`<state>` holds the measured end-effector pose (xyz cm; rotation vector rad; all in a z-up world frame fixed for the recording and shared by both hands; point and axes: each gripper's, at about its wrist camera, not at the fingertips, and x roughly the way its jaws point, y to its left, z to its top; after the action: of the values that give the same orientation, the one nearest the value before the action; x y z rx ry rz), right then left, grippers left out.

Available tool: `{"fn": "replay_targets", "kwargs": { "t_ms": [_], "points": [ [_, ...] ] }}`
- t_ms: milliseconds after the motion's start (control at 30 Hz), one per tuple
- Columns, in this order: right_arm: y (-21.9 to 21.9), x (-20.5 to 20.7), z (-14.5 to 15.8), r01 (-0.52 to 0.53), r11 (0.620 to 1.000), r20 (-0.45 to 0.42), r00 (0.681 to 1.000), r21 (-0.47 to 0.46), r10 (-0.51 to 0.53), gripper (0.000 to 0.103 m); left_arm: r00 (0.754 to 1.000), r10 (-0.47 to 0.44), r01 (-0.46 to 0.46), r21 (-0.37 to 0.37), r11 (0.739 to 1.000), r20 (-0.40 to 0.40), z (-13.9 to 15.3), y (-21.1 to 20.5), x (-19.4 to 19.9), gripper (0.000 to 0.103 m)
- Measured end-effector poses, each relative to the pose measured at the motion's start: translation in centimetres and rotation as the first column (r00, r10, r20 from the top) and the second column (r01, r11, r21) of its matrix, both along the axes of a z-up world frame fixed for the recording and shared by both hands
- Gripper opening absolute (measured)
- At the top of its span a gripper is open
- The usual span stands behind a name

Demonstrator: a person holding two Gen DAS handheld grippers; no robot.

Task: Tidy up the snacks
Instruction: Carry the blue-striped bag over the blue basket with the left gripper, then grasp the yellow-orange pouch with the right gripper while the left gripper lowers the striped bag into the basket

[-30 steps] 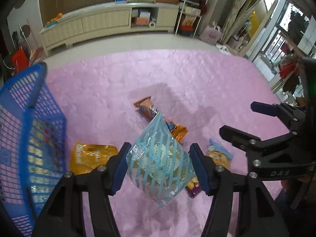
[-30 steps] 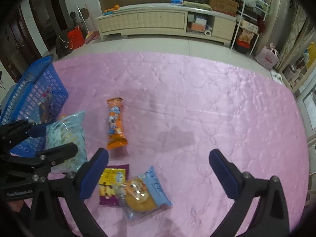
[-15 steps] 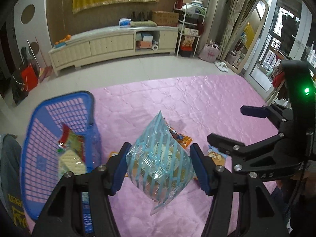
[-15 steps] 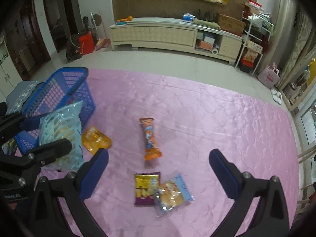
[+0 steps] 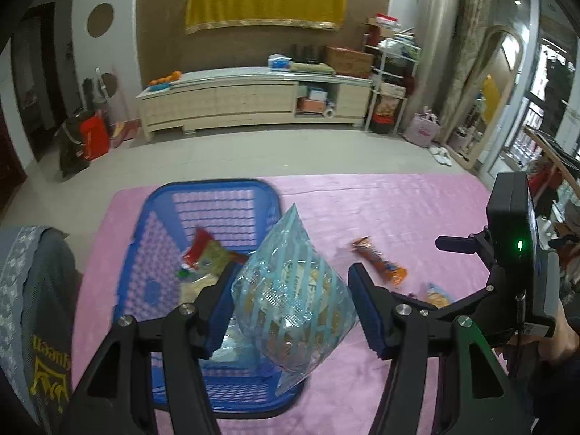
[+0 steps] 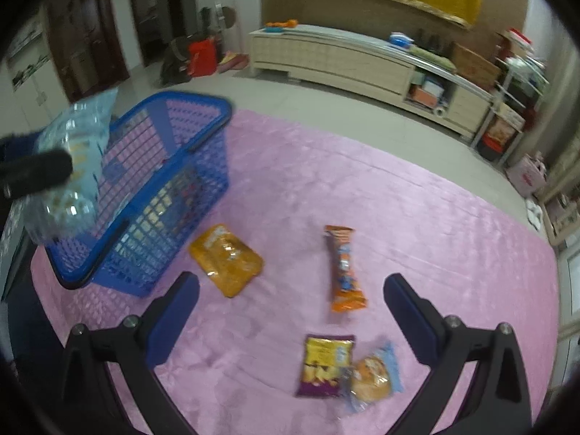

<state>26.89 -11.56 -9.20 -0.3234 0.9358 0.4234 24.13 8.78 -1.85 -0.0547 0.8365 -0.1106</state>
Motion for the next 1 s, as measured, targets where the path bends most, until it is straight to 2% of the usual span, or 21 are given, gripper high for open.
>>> {"fn": "replay_targets", "kwargs": {
  "t_ms": [100,233,367,500,600,733,800,833,900,1000],
  "points": [
    [1.9,0.1,-1.9,-0.091,0.995,-0.004,0.996,-0.033,0.091,0.103,0.999,0.045,-0.045,-0.017,0.999,-0.017,-0.2,2.3,-0.2,0.058],
    [3.9,0.6,-5.0,-0.183,0.981,-0.026,0.983,-0.068,0.181,0.103,0.995,0.1,-0.099,0.03,0.995,-0.019,-1.2,4.0,0.1,0.058],
    [5.3,1.5,-8.7,-0.243,0.962,-0.065,0.969,-0.125,0.237,0.103,0.988,0.133,-0.133,-0.001,0.991,-0.077,-3.3,5.6,0.8,0.058],
    [5.8,2.5,-10.4,-0.279,0.952,-0.084,0.959,-0.124,0.27,0.103,0.984,0.14,-0.138,0.027,0.99,-0.106,-4.6,6.3,1.7,0.058],
    [6.2,3.3,-10.8,-0.282,0.948,-0.045,0.959,-0.15,0.279,0.103,0.983,0.14,-0.137,0.034,0.99,-0.119,-5.4,6.6,2.0,0.058],
    [6.7,4.1,-11.5,-0.352,0.925,-0.069,0.936,-0.141,0.345,0.101,0.981,0.141,-0.137,0.034,0.99,-0.133,-6.2,7.0,2.2,0.058],
    [7.0,4.5,-12.1,-0.387,0.91,-0.09,0.922,-0.146,0.378,0.095,0.98,0.144,-0.141,0.032,0.99,-0.137,-6.3,7.0,2.4,0.058],
    [6.9,4.7,-12.1,-0.403,0.908,-0.098,0.914,-0.116,0.393,0.093,0.979,0.147,-0.145,0.03,0.989,-0.141,-6.4,7.1,2.6,0.058],
    [6.8,5.3,-12.1,-0.434,0.899,-0.142,0.895,-0.052,0.424,0.077,0.978,0.15,-0.148,0.027,0.989,-0.145,-6.5,7.3,2.7,0.058],
    [6.9,5.1,-11.8,-0.474,0.879,-0.136,0.875,-0.046,0.465,0.066,0.979,0.141,-0.139,0.025,0.99,-0.145,-6.5,7.3,2.9,0.058]
  ]
}}
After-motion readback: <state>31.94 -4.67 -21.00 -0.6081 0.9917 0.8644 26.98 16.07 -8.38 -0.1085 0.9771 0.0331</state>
